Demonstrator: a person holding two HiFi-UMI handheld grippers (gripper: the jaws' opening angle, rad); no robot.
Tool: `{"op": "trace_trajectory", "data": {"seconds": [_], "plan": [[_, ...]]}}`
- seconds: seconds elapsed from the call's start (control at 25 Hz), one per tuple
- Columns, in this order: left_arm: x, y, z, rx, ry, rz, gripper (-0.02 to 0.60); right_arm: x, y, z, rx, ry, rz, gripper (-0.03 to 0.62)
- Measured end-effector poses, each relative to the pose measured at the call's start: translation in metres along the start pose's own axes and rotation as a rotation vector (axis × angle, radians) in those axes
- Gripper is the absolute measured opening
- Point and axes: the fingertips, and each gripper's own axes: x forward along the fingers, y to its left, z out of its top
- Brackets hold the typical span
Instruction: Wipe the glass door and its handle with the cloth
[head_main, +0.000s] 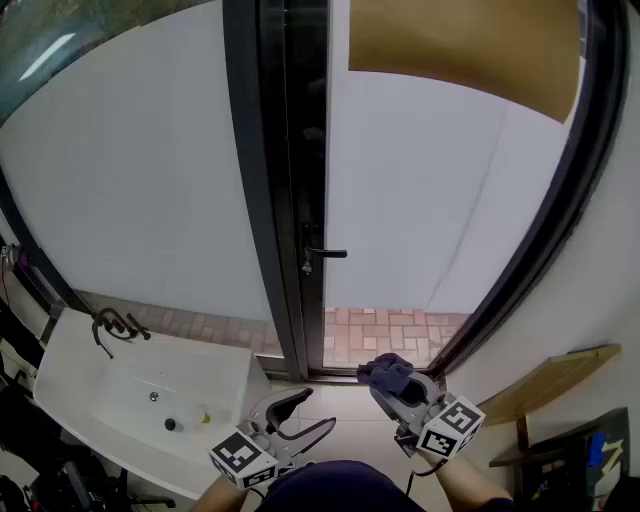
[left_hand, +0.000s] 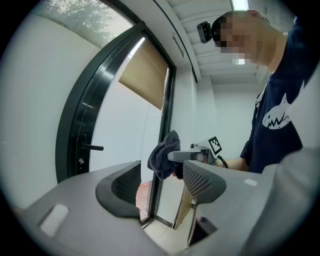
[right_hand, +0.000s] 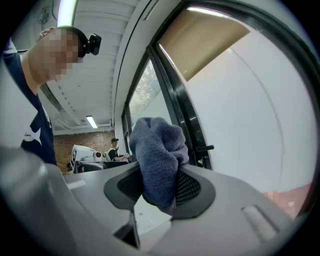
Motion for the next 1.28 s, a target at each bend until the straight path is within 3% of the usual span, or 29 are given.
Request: {"op": "trace_trajectory", "data": {"seconds": [0.32,0.64,0.76,1.04,1.28], "plan": [[-0.033,0.033,-0.010,-0.011,0.025,0.020,0.264,0.055,-0.014,0.027,-0.205,0.032,-0.078,0.146],[-0.036,0.069,-0.014,0.026,0.022,0.092,0.307,0.117,-0.062,0.052,-0.340,0.088,-0.113,0.156],[-0.031,0.080,0.001,0.068,-0.006,0.120,0.305,0.146,-0.072,0.060,-0.461,0.126,-0.110,0.156],[0.004,0.101,0.033,0.147,-0.054,0.109,0.285,0.218,-0.095,0.091,-0.769,0.123,-0.087,0.156],[0.033,0.119,0.035,0.131,-0.049,0.107,0.281,0.279,-0.127,0.109,-0.925,0.170,-0.071,0.156]]}}
